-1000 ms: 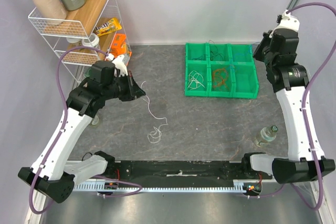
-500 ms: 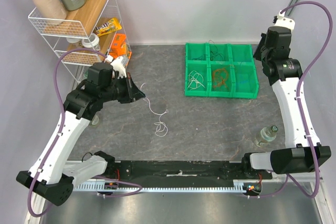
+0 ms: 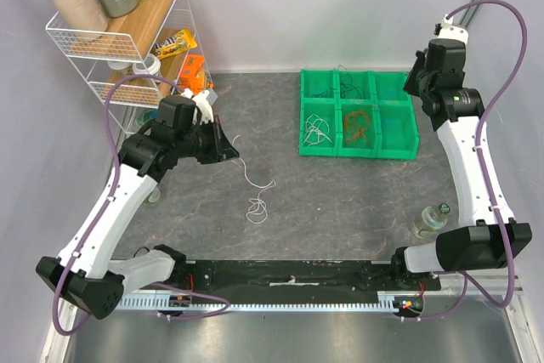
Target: Untangle the cables
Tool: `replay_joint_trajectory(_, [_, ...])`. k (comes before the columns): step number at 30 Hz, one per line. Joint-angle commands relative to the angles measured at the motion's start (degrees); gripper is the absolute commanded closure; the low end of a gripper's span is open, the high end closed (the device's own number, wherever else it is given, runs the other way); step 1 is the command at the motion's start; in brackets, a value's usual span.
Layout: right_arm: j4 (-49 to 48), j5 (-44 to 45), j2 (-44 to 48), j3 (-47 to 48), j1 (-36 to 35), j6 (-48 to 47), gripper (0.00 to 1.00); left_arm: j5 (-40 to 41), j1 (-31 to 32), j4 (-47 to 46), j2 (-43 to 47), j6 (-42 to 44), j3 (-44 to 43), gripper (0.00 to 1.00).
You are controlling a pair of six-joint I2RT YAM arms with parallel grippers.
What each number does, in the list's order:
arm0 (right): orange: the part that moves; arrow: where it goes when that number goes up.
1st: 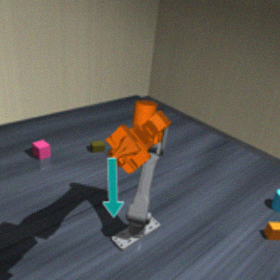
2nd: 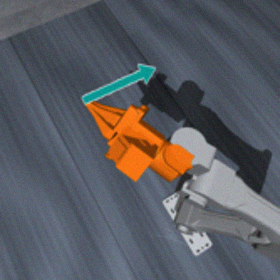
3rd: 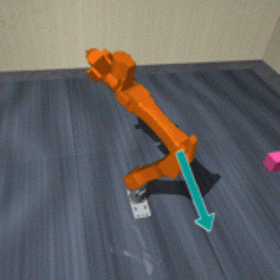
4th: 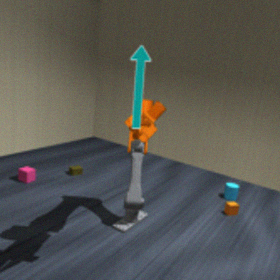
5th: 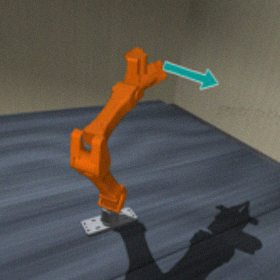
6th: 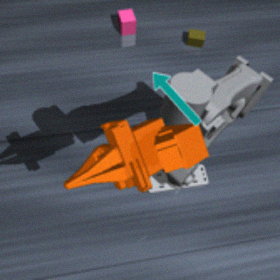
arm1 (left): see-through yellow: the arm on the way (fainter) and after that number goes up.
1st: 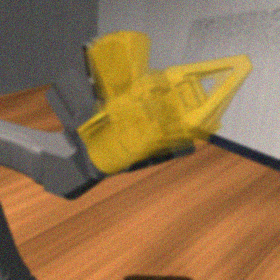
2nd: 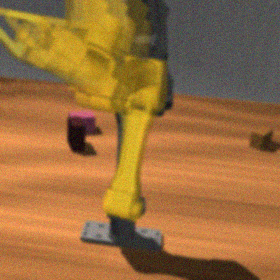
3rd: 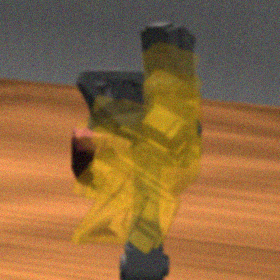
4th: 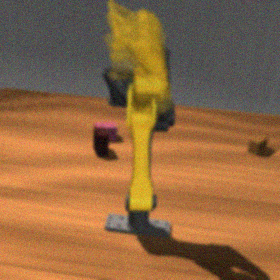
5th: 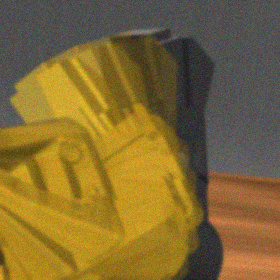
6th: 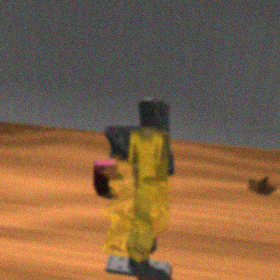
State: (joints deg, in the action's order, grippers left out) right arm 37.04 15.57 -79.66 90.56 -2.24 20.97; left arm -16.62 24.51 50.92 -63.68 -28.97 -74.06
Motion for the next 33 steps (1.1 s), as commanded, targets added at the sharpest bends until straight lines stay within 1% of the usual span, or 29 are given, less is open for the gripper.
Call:
replay_joint_trajectory(1, [-1.6,-6.4,-1.3,5.4,0.2,3.5,1.00,-0.3,0.2,-0.4,-2.1,1.5,-2.2,0.98])
replay_joint_trajectory(4, [-1.7,-7.8,-2.7,6.6,0.1,5.7,1.00,-0.6,0.0,0.0,-4.3,2.0,-3.5,0.98])
replay_joint_trajectory(9, [-1.7,-6.0,-2.7,8.4,0.2,6.3,1.00,0.7,0.0,1.2,-7.3,4.9,-7.2,0.98])
replay_joint_trajectory(15, [-1.2,1.5,-0.9,9.3,0.2,3.0,1.00,1.2,0.1,0.9,-11.7,6.4,-11.1,0.98])
replay_joint_trajectory(19, [-1.0,6.0,-0.9,8.4,0.4,0.7,1.00,-0.8,0.0,0.1,-14.5,6.0,-13.2,0.98])
replay_joint_trajectory(23, [-1.0,7.9,-2.3,6.6,1.0,1.4,1.00,-1.6,0.0,-0.2,-15.6,6.0,-13.9,0.98])
replay_joint_trajectory(26, [-1.5,7.8,-3.9,3.0,1.6,2.4,1.00,-1.1,0.1,0.0,-15.4,6.4,-13.6,0.98])
replay_joint_trajectory(30, [-2.9,6.3,-5.9,-3.6,1.9,3.6,1.00,-1.0,0.1,0.1,-15.1,6.4,-13.0,0.99])
replay_joint_trajectory(31, [-3.3,5.9,-6.4,-4.7,3.6,3.7,1.00,-1.0,0.0,0.1,-15.1,6.3,-12.9,0.98])
replay_joint_trajectory(33, [-3.4,4.6,-7.6,-5.7,4.8,4.6,1.00,-1.3,0.0,-0.2,-15.0,6.2,-12.7,0.98])
